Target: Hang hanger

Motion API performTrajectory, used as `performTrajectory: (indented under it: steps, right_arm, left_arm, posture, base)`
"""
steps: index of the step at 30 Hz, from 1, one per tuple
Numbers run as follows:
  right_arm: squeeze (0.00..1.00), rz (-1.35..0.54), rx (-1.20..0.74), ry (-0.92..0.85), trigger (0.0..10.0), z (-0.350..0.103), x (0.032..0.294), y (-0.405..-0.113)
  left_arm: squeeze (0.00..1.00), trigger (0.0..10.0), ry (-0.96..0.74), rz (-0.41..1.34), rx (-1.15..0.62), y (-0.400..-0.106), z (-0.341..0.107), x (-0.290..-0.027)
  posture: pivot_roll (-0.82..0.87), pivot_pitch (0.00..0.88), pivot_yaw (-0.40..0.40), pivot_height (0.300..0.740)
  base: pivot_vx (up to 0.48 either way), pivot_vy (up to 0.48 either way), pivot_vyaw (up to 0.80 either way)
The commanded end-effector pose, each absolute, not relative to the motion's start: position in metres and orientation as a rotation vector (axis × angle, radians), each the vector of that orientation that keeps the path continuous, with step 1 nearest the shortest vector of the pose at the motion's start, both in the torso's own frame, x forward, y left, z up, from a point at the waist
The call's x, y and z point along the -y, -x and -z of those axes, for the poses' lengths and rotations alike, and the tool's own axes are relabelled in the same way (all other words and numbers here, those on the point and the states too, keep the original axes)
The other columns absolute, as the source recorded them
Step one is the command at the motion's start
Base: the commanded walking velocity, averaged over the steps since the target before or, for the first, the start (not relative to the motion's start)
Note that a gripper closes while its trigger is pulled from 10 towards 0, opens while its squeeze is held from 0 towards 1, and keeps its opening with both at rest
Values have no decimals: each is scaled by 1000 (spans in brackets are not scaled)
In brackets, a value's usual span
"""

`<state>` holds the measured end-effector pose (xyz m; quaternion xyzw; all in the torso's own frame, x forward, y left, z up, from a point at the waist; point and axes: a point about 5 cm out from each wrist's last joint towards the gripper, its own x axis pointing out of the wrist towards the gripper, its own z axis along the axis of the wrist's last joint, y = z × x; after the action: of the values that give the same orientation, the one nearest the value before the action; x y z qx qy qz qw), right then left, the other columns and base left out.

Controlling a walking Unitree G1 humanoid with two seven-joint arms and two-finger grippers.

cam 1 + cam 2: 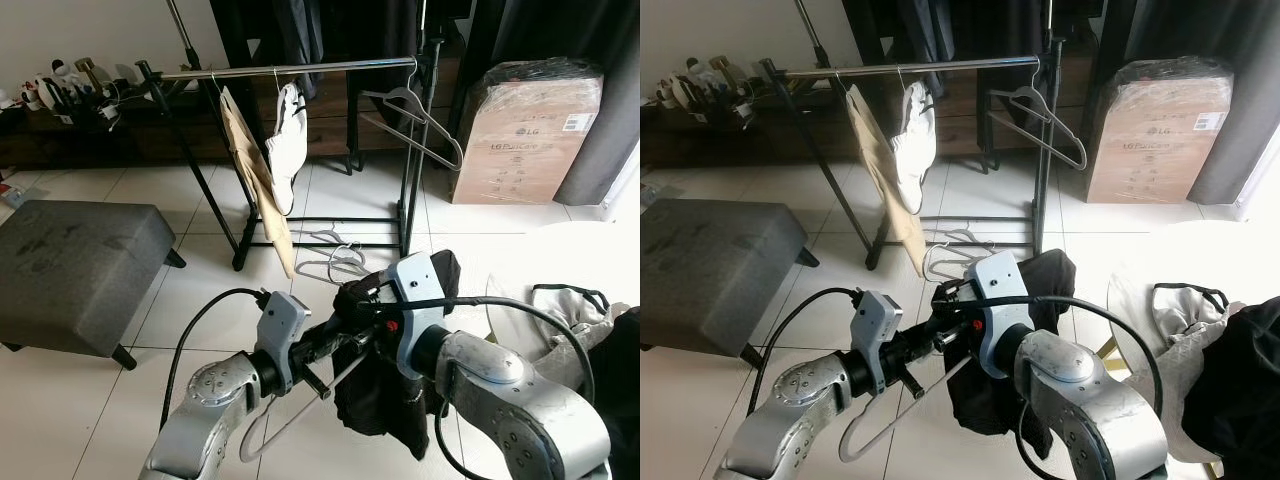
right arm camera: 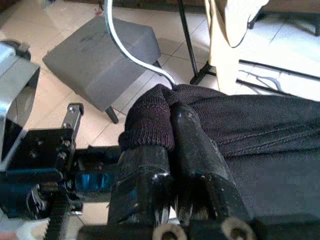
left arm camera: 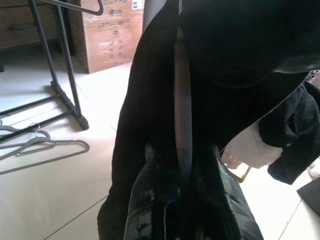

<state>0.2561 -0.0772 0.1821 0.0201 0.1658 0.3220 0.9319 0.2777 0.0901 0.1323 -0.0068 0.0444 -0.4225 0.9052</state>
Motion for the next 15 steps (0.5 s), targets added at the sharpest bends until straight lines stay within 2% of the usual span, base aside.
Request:
performTrajectory:
  steps: [1,2,3,15]
  right_arm:
    - [329,-687,-394,-60,10000,-174,71,-254]
    - [329,-684,-395,-61,10000,-175,72,-254]
    - [1000,-670,-395,-63,10000,-175,74,-255]
    - [1000,-535,-393,-51,10000,-174,101,-264]
  left_arm:
    - [0,10000,-1,874,6,-281,-149,-90]
    - [0,10000,-2,873,6,-281,-148,-90]
    - [0,10000,-4,870,6,-281,-148,-91]
    - [0,10000,-28,814,46,-287,-150,-91]
  posture:
    - [-121,158,76,740]
    - [-121,158,76,740]
    - [-121,158,76,740]
    - [-134,149,67,740]
  base:
    - [0,0,0]
    - [0,0,0]
    - [0,0,0]
    - [0,0,0]
